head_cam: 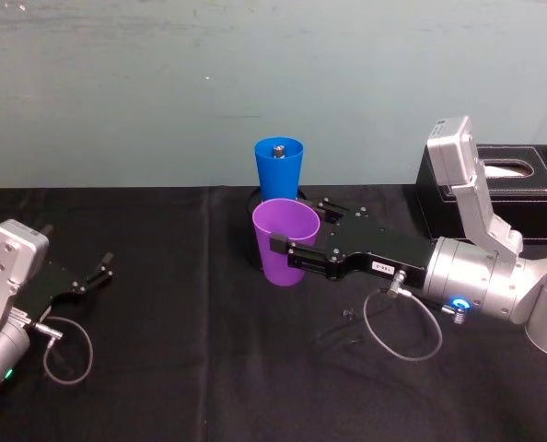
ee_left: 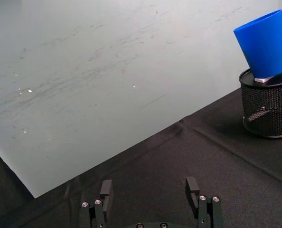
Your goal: Pick up one cup with a gripper and tap it against the other cup.
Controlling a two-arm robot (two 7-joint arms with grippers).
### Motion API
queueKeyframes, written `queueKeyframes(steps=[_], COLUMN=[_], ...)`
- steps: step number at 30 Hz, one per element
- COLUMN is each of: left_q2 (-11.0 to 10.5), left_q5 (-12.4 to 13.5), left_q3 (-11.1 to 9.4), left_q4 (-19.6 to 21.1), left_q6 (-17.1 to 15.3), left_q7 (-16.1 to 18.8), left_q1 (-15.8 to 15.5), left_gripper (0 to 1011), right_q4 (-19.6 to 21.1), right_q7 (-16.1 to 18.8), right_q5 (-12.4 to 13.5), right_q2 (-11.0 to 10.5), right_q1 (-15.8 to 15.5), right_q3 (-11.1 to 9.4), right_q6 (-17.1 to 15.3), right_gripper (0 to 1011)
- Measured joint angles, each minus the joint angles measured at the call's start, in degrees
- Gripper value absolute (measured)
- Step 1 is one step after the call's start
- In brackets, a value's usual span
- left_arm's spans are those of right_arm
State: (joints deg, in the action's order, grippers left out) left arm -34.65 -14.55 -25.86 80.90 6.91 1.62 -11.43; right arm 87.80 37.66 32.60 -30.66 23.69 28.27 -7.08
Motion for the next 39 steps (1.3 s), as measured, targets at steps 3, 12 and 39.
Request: queueKeyframes(steps=[3,12,39], left_q2=[0.00,0.00,0.00], left_q5=[0.00,0.00,0.00], left_q3=[0.00,0.00,0.00], left_q4=[0.00,0.00,0.00], left_q6=[0.00,0.00,0.00], left_q7=[0.00,0.00,0.00], left_q1=[0.00,0.00,0.00], left_gripper=[1000,1000,1000], right_q4=[-0.02,-2.90,-14.95], right_q7=[-0.02,-1.66,-5.44], right_q5=[0.04,-0.12,-1.40], right_q2=[-0.05,1.08,7.97], right_q1=[0.09,2.22,8.24], right_q3=[0.22,2.14,2.51], right_q6=[-0.01,-0.23,0.90], right_gripper=[726,726,726])
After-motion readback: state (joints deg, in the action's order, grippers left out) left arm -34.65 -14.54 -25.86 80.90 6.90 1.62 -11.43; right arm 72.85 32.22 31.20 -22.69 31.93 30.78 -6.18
